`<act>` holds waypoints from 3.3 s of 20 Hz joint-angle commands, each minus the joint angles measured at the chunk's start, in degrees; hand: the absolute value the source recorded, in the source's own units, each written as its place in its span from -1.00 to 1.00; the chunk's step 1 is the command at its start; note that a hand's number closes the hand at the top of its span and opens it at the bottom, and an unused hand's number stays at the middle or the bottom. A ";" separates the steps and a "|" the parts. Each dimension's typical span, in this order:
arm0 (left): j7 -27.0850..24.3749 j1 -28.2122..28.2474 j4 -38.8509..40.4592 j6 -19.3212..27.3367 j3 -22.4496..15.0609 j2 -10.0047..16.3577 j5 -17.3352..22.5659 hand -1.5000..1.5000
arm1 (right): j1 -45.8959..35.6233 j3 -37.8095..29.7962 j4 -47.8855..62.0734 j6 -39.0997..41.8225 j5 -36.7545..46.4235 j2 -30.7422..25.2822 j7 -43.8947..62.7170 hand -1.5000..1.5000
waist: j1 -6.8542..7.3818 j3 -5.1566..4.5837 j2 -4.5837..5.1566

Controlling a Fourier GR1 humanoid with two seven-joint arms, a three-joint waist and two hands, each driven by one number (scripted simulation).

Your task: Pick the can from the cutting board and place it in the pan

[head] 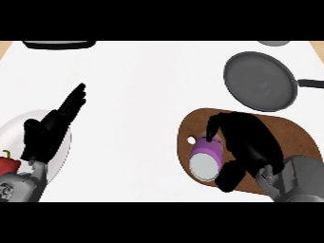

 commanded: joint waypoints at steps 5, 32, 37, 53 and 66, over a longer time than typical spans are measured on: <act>-1.69 2.94 -0.86 0.17 -0.12 -0.56 -0.68 0.00 | -0.65 1.13 -15.60 -9.41 26.63 -2.49 2.39 1.00 | -1.02 0.08 0.22; 1.89 -3.08 0.37 -4.14 3.84 -2.90 -2.00 0.00 | 11.01 -32.14 33.18 -24.57 18.51 8.23 -44.78 1.00 | 1.56 0.14 1.45; -0.57 -0.26 -0.20 -2.20 0.63 -5.61 -5.95 0.00 | 5.32 -37.48 53.03 -27.25 15.86 13.29 -59.63 1.00 | 2.35 0.18 1.68; -1.68 -0.60 -0.24 -5.43 1.98 -6.31 -5.97 0.00 | -10.96 -46.18 92.06 -17.13 16.99 13.48 -66.37 -1.00 | 4.51 0.15 2.59; -0.98 -1.82 0.35 -5.32 2.10 -7.38 -6.54 0.00 | -13.66 -63.07 92.26 -11.61 1.34 13.85 -84.29 -1.00 | 4.78 0.48 3.05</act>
